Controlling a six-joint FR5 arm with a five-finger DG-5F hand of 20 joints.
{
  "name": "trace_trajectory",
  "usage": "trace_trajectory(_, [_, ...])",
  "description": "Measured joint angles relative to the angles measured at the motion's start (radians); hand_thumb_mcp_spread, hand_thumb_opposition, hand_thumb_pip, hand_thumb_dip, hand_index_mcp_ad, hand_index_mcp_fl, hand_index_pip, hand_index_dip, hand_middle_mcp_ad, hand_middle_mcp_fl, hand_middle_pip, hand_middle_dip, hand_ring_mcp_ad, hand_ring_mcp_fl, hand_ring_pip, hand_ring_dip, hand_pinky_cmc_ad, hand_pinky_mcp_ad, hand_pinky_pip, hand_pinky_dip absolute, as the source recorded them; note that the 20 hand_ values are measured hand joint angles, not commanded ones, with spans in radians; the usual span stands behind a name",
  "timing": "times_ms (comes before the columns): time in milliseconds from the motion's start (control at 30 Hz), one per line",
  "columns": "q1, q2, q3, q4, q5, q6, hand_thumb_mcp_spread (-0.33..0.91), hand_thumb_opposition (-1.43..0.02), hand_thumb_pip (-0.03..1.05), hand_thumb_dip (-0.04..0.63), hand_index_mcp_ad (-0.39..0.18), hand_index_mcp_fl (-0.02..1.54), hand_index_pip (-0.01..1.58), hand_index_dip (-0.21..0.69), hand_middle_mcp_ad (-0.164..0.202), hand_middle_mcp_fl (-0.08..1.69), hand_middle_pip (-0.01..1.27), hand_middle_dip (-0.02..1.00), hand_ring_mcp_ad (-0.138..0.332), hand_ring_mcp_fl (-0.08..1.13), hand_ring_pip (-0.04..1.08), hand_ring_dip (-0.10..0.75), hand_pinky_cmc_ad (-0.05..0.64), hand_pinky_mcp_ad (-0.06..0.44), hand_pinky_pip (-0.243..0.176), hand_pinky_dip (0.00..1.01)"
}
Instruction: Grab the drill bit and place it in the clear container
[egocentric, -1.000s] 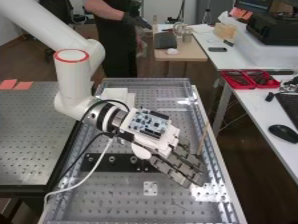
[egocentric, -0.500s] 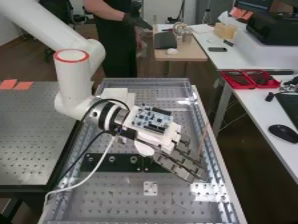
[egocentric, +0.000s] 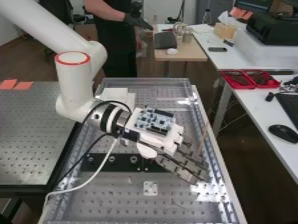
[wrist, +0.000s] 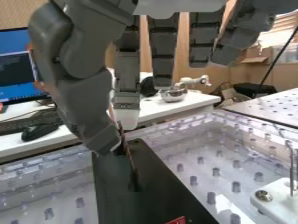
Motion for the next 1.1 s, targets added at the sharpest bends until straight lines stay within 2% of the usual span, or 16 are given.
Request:
trace_trajectory(267, [-0.007,-0.004,0.010,-0.003,-0.009,-0.008,0.61,-0.91,0.54,0.298,-0.101,0.43,1.35,0.429,0.089,0.30,0.13,0.21,0.187,0.08,0.10,0.007,0.279,0.157,-0.045,0.15])
trace_trajectory(800, [-0.007,-0.007,0.014,-0.010,-0.014,0.003,0.62,-0.92,0.54,0.298,-0.103,0.44,1.35,0.429,0.093,0.30,0.13,0.22,0.185,0.09,0.10,0.007,0.297,0.159,-0.045,0.15])
trace_trajectory(933, [-0.007,-0.008,0.017,-0.013,-0.016,0.007,0.61,-0.92,0.54,0.298,-0.103,0.36,1.23,0.429,0.093,0.29,0.13,0.22,0.185,0.09,0.12,0.012,0.295,0.159,-0.042,0.15])
trace_trajectory(1100, [-0.009,-0.008,0.017,-0.013,-0.017,0.008,0.56,-0.92,0.55,0.302,-0.103,0.34,1.20,0.424,0.093,0.29,0.13,0.22,0.185,0.09,0.12,0.014,0.295,0.159,-0.042,0.15])
